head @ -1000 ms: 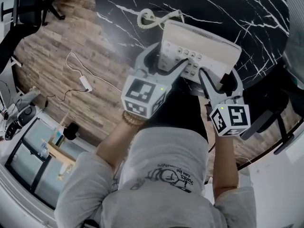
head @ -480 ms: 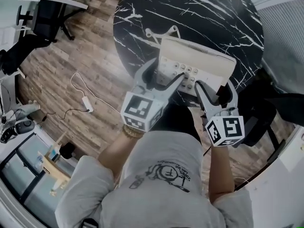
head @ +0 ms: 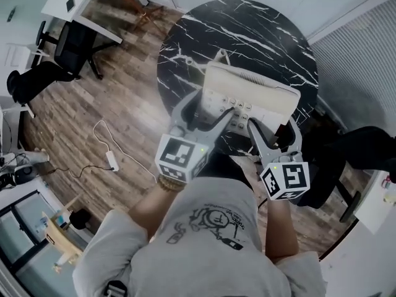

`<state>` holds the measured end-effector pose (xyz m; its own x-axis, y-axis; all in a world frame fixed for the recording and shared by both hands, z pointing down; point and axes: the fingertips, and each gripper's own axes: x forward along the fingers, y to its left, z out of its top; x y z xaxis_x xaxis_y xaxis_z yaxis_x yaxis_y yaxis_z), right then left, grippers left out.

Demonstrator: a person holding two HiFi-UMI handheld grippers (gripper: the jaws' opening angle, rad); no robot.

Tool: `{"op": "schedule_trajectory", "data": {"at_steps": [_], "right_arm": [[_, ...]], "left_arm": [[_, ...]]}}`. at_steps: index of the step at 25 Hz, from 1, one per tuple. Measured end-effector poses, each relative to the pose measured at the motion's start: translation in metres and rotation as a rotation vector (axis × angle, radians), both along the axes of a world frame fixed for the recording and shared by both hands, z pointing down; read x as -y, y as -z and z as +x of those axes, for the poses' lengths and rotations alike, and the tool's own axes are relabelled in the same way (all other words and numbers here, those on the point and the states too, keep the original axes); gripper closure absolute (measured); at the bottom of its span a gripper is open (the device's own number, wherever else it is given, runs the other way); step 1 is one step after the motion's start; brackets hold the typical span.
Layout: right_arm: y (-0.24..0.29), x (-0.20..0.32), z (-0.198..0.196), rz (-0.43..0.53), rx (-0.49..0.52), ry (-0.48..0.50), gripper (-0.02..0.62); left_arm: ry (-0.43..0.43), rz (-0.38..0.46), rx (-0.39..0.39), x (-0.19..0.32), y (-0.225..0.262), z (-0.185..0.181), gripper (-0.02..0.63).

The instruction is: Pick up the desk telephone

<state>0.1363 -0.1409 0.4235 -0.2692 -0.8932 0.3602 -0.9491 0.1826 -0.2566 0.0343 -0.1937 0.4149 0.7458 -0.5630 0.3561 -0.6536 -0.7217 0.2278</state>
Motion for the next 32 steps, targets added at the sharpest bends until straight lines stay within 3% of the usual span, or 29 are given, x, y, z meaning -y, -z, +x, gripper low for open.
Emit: {"op": "schedule_trajectory", "data": {"at_steps": [13,21,32], "right_arm": [[0.105,-0.018,0.003,0.162,-0.041,-0.03,0.218],[0.161,-0.027,0.005,0.269,-0.077,-0.043,0.219],[0.199,-0.026,0.014,0.332,-0.088,-0.057,0.219]], "left_arm": [[0.029,0.102,-0.082,-0.027,0.096,-0.002,0.27],[0.026,0.211,-0.113,-0.032,0.154,0.003,0.27],[0.023,0.287,-0.123,-0.032,0.196,0.012,0.27]]}}
